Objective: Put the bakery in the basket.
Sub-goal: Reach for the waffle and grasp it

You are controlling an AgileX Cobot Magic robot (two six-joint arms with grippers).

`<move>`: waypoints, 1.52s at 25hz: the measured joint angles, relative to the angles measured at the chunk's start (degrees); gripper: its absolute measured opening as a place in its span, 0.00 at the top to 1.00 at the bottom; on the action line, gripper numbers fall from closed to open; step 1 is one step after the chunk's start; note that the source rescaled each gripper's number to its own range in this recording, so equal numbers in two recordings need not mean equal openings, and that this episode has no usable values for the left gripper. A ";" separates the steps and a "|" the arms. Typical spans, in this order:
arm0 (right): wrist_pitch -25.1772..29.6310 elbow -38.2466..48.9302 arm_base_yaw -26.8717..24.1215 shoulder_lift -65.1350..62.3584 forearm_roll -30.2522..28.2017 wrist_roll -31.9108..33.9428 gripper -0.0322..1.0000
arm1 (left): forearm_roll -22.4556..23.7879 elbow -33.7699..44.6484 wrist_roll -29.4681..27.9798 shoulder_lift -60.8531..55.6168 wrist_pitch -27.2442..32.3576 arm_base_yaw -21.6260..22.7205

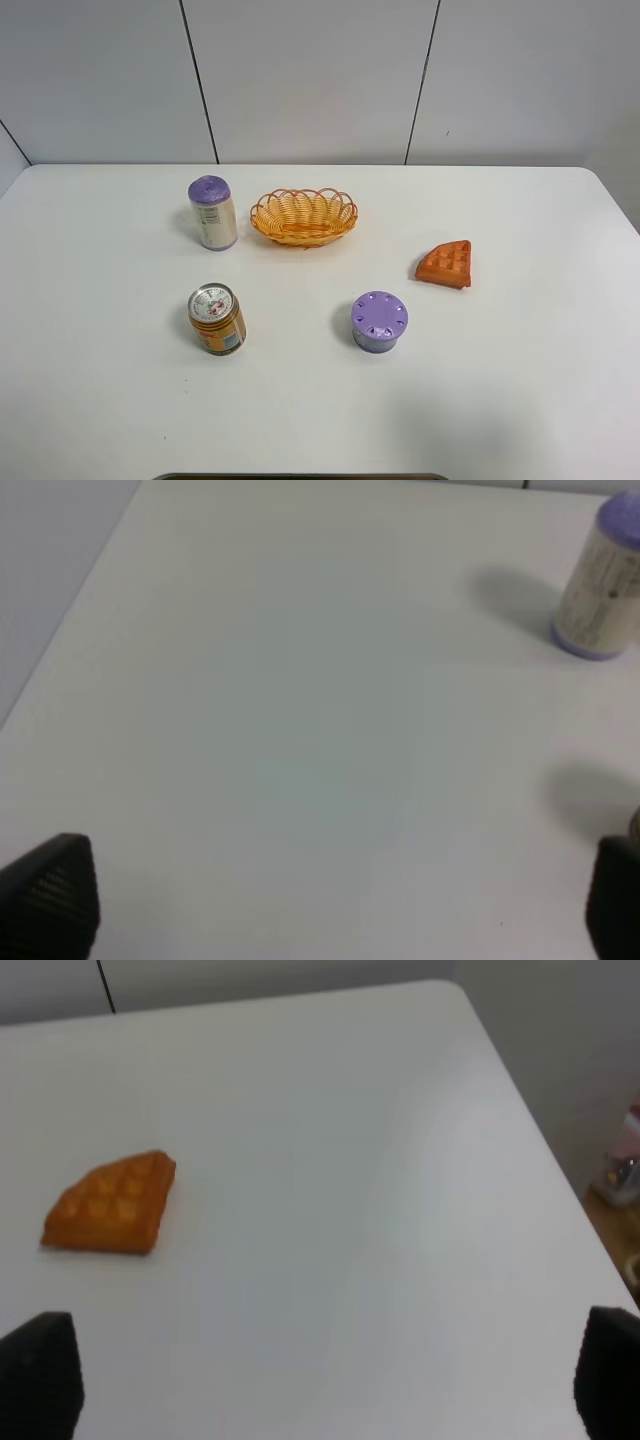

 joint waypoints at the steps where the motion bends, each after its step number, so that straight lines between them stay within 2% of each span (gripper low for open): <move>1: 0.13 -1.50 0.00 1.20 -0.02 0.00 0.00 | 0.00 0.00 0.00 0.00 0.00 0.00; 8: 0.31 -9.35 0.00 15.11 0.53 1.00 0.00 | 0.00 0.00 0.00 0.00 0.00 0.00; 12: -0.58 -13.30 0.00 25.76 4.72 2.55 0.00 | 0.00 0.00 0.00 0.00 0.00 0.00; 18: -5.19 -17.62 0.00 41.75 9.65 3.58 0.00 | 0.00 0.00 0.00 0.00 0.00 0.00; 28: -13.12 -18.83 0.00 63.81 10.57 5.56 0.01 | 0.00 0.00 0.00 0.00 0.00 0.00; 38: -18.45 -18.87 0.00 74.81 10.41 6.67 0.01 | 0.00 0.00 0.00 0.00 0.00 0.00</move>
